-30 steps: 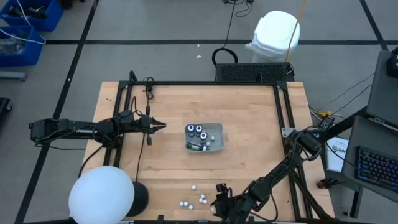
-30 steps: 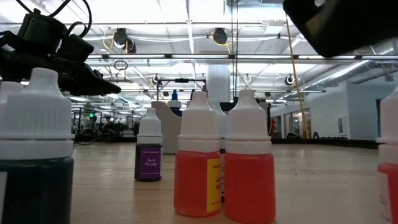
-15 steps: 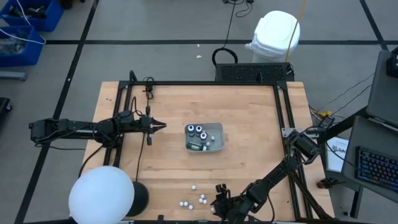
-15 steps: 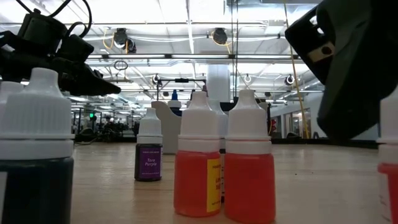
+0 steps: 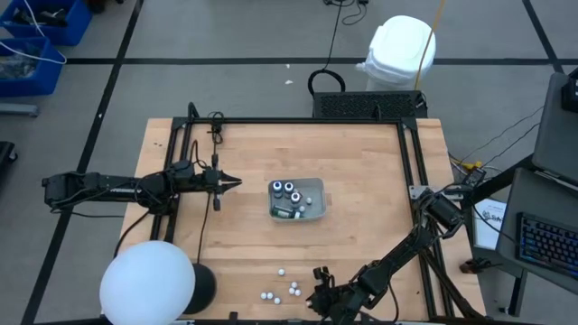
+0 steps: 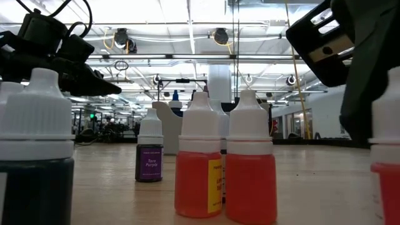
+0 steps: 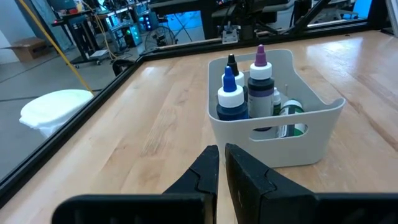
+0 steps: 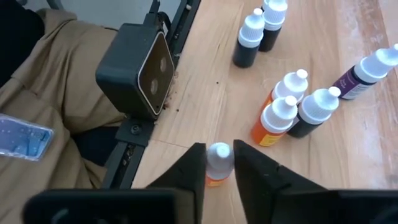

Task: Pick & Place food coloring
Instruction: Put the small orange food coloring bottle into the gray bin

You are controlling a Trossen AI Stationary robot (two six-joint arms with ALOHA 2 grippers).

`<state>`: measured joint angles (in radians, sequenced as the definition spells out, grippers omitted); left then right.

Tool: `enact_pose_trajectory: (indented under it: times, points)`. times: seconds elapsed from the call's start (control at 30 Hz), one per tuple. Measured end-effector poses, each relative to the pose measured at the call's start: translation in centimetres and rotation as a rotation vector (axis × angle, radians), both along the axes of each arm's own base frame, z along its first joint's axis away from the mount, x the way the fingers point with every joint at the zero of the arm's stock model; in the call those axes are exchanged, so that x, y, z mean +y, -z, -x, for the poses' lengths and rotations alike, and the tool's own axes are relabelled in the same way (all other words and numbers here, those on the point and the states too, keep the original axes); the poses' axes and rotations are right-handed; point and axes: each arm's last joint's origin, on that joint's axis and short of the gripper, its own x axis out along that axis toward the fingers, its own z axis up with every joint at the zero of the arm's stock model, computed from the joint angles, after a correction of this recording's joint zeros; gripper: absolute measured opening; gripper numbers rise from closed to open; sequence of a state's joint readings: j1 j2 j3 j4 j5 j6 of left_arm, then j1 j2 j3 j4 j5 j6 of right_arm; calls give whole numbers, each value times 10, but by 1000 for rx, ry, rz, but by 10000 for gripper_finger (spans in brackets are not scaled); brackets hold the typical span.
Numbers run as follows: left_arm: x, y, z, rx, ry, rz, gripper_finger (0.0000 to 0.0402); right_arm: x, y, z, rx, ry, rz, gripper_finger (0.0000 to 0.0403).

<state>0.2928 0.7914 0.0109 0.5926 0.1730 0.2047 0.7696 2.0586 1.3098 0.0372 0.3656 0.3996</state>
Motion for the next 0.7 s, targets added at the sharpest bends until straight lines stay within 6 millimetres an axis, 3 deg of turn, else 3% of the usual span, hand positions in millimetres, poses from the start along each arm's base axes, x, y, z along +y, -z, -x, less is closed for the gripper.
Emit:
enact_pose_trajectory:
  times: [0.1, 0.4, 0.7]
  points:
    - [0, 0, 0, 0, 0, 0, 35, 0, 0, 0, -1, -3, 1, 40]
    - [0, 0, 0, 0, 0, 0, 35, 2, -8, 5, 2, -58, 18, 40]
    - [0, 0, 0, 0, 0, -1, 35, -35, -69, 15, -39, 87, 170, 40]
